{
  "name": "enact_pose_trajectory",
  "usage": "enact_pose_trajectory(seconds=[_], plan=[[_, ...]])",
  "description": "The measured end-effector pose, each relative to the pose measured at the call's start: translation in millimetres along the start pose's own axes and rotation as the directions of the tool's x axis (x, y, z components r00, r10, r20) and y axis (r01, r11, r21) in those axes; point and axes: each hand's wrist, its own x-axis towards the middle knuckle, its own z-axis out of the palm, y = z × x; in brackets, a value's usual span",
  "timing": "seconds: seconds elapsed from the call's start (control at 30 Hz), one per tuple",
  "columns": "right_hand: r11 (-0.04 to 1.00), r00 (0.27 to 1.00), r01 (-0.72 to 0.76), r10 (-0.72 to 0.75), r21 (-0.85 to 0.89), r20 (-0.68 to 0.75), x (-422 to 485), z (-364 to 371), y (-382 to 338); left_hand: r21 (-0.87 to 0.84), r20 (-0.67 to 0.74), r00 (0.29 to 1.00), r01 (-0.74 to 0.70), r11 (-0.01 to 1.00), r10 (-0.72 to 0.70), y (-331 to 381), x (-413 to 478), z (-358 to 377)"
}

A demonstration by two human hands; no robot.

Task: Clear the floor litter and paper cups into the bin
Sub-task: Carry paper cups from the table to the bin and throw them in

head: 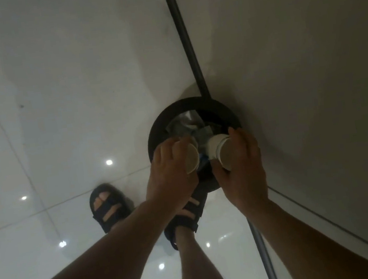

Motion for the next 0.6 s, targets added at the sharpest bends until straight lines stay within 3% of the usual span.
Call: enact_pose_trajectory(seconds=[0.27, 0.6], plan=[[1.0, 0.998, 0.018, -0.019, 0.007, 0.066, -7.6, 8.9, 3.0, 0.197, 0.134, 0.985, -0.13, 0.972, 0.104, -19.2, -7.0, 18.1], [0.982, 0.981, 0.16, -0.146, -0.104, 0.125, -19.6, -87.1, -84.7, 0.196, -0.023, 1.0, 0.006, 0.981, -0.001, 2.7, -48.7, -111.1]])
